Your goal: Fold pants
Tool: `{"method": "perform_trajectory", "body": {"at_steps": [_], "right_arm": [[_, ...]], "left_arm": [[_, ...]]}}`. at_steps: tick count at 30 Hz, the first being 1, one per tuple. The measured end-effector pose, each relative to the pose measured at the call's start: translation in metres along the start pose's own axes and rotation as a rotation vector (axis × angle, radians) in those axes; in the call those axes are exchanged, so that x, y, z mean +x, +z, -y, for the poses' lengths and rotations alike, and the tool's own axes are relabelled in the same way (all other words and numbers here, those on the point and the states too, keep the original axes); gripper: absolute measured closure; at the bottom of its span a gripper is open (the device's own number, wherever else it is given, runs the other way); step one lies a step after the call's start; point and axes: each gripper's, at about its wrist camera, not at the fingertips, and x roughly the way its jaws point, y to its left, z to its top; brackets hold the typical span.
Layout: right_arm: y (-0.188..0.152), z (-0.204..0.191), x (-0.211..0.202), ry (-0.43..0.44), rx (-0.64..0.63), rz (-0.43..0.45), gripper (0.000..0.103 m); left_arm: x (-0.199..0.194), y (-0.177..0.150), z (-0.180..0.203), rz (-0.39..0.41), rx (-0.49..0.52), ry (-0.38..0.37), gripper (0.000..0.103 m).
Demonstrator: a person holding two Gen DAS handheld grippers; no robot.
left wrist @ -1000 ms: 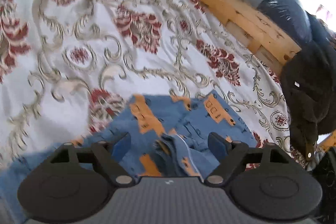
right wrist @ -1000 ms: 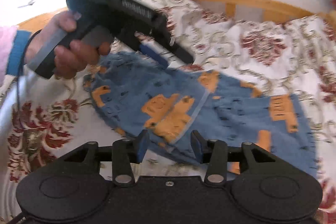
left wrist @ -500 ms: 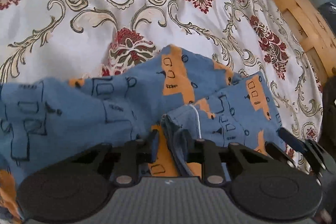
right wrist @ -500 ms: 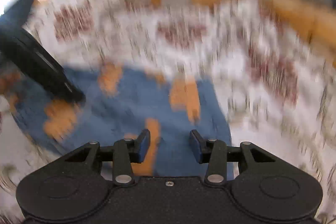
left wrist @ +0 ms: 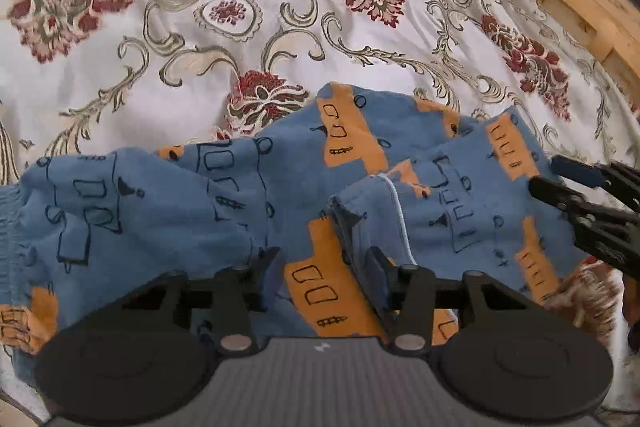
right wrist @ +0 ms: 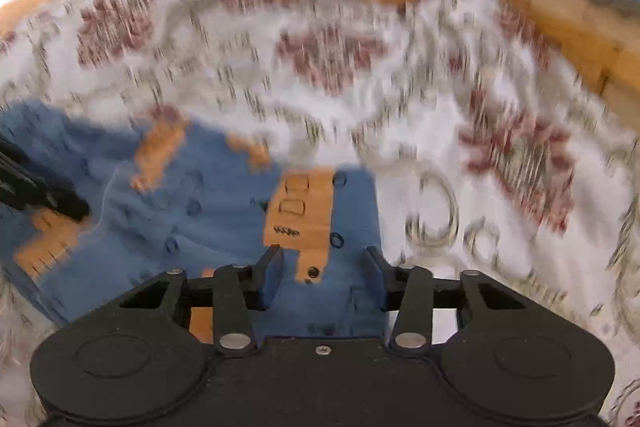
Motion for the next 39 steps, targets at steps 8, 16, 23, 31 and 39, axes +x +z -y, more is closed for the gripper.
{"method": "perform_trajectory", "body": {"at_steps": [8,16,23,31,39], "right_arm": [[-0.007,-0.009,-0.004,-0.009,-0.036,0.007,0.036],[0.013,-0.017,-0.039,0.113,-0.073,0.107,0.031],[0.069,-0.052,-0.010,0.402,-0.203,0.086,0.020],[0.144,-0.118,0.061,0.764,-0.478,-0.030,0.017],[0.201,-0.183,0.111,0.971,-0.429,-0.188,0.021]], "left_arm": [[-0.016,-0.027,0.012,0.091,0.040,0.103,0.044],[-0.071,-0.073,0.012,0.221,-0.102,0.216,0.029],[-0.099,-0.106,-0.047,0.233,-0.516,0.193,0.026],[-0.091,-0.095,-0.101,0.272,-0.791,0.057,0.018],[-0.076,-0.094,-0.116,0.299,-0.952,0.147,0.062]]}}
